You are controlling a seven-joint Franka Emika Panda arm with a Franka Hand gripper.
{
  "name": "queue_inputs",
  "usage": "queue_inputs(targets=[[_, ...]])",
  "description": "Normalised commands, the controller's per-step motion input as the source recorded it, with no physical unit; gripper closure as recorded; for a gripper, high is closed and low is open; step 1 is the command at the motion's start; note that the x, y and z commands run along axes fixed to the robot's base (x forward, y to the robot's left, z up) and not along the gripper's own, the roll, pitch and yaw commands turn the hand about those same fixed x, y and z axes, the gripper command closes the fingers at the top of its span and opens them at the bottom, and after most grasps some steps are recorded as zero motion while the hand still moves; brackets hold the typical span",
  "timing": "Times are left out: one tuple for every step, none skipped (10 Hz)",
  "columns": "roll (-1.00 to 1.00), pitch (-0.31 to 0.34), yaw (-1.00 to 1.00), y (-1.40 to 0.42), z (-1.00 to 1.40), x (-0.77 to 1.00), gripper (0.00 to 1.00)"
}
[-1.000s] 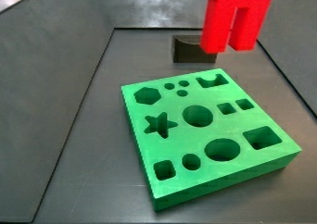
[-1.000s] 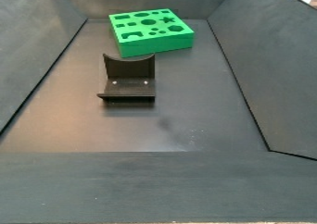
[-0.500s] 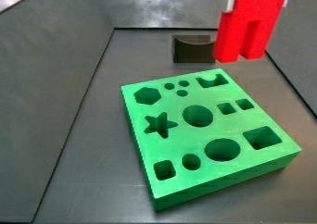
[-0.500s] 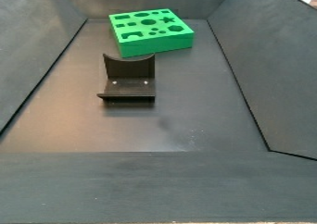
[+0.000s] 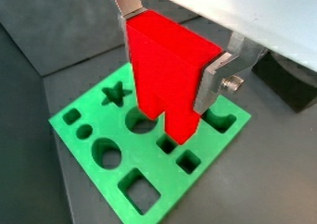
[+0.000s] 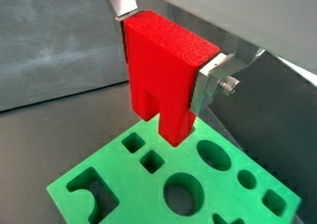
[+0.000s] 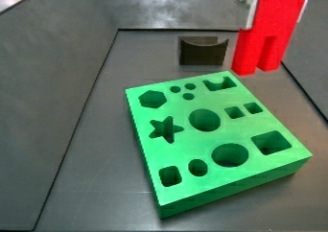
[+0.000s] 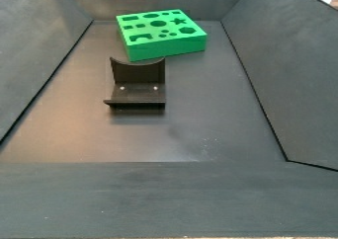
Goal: Pick up the double-square object. Move up. Rotate the double-square object. Place the double-square object on the fixture. Regrasp the double-square object. Move to above the board. Insert the double-square object.
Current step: Insert the double-square object.
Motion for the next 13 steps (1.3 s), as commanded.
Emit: queue_inputs(targets=[[0.15,-0.091,0.00,0.00,-0.45,0.72,1.00],[0.20,-0.116,0.00,0.00,-0.47,0.56,1.00],[0.21,-0.109,0.00,0.00,-0.47,0.50,1.00],[0.22,-0.123,0.00,0.00,-0.47,0.32,1.00],[0.18,-0.126,0.00,0.00,-0.50,0.37,1.00],[0.02,-0.119,0.05,0.00,-0.21,0.08,1.00],[0.00,0.000,0.00,0.00,-0.06,-0.03,1.00],[0.31,0.026,-0.04,0.00,-0.53,-0.15,1.00],[0.33,0.000,-0.04,0.00,-0.62,-0.07,1.00],[0.29,0.000,-0.04,0.00,-0.61,0.00,1.00],[0.23,0.000,-0.05,0.00,-0.53,0.00,1.00],[0.25,0.000,-0.01,0.00,-0.55,0.00,1.00],[0.29,0.000,0.00,0.00,-0.63,-0.05,1.00]])
